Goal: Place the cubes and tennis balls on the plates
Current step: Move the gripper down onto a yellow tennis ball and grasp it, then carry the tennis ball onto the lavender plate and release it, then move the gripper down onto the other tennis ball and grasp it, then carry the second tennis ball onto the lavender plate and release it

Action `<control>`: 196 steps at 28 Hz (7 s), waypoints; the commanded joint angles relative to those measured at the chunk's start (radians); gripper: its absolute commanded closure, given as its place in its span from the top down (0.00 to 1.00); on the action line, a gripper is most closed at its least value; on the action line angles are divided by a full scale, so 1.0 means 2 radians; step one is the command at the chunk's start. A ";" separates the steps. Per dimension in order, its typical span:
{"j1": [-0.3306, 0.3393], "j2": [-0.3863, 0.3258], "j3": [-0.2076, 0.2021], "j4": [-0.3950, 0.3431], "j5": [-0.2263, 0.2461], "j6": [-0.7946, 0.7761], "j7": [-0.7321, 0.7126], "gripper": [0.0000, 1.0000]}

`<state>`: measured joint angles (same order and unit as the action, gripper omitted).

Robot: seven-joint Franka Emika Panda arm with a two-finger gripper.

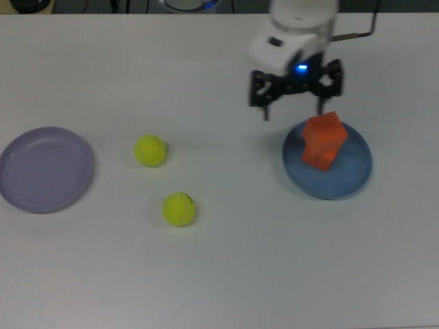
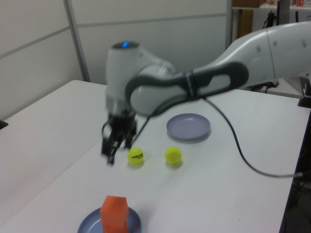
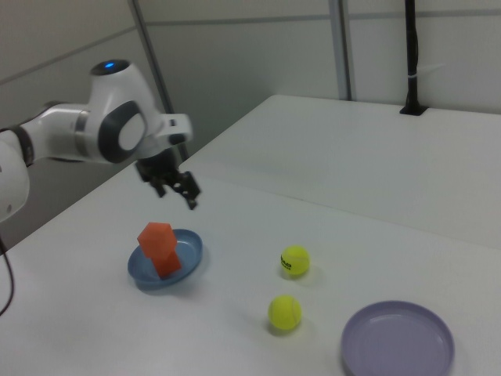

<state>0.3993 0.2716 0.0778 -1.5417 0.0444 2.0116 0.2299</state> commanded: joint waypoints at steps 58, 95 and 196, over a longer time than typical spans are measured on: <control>-0.075 0.078 -0.157 -0.087 0.029 0.064 -0.119 0.00; -0.108 0.153 -0.227 -0.042 0.095 0.149 -0.210 1.00; -0.166 0.142 -0.234 0.002 0.111 0.050 -0.185 0.00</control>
<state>0.0659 0.5226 -0.3831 -1.5386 0.2481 2.1131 -0.1130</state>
